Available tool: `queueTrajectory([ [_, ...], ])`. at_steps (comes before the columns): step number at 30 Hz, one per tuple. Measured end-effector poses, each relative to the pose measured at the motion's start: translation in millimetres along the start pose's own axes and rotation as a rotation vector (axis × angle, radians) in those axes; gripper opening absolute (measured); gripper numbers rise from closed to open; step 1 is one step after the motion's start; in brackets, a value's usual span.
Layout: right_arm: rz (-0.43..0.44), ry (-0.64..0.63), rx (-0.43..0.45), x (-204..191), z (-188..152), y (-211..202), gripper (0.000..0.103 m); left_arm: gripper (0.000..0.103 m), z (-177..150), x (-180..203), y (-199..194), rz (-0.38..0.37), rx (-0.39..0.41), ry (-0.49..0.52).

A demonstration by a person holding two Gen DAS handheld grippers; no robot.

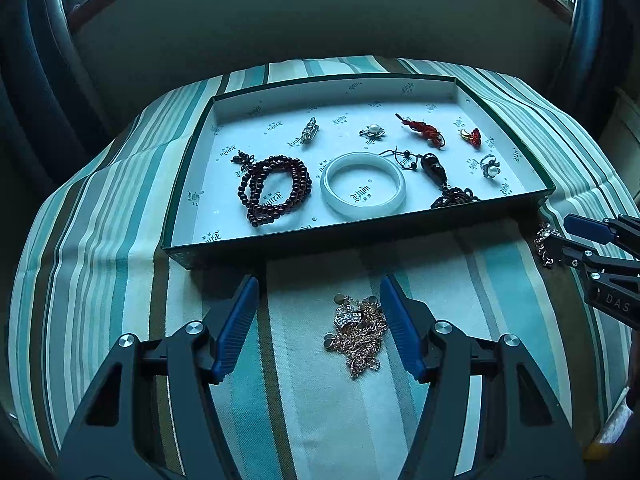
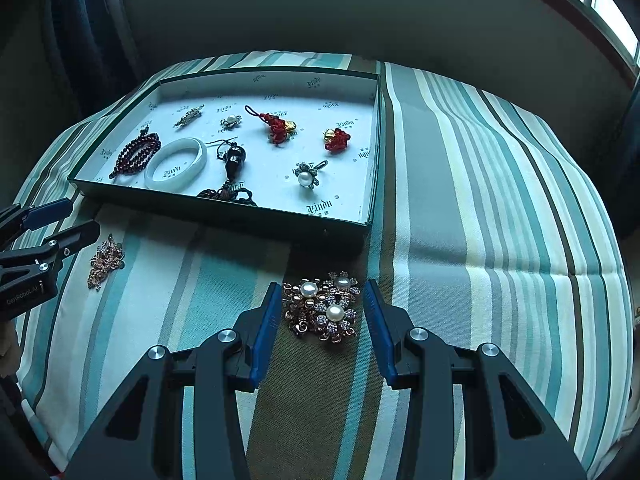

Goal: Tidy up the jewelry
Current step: 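Grasp the gold chain necklace with the left tool while the right tool grasps the pearl cluster brooch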

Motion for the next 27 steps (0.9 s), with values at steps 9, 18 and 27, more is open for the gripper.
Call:
queueTrajectory([
  [9,0.01,-0.011,-0.02,-6,-2,8,0.041,0.063,-2,0,4,-0.001,-0.012,-0.003],
  [18,0.029,-0.079,-0.022,-25,-1,7,0.032,0.063,-5,1,6,0.001,-0.021,-0.001],
  [27,0.048,-0.082,-0.023,-29,-2,6,0.047,0.063,-9,0,8,0.002,-0.032,-0.001],
])
Point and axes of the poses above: each gripper's, at about its wrist camera, not at the fingertips, and y roughly the way its jaws point, x to its right, z to its top, the point moved 10 cm from there along y, roughly the way its jaws point, and after that the axes turned 10 degrees about z, right-handed, at the moved point
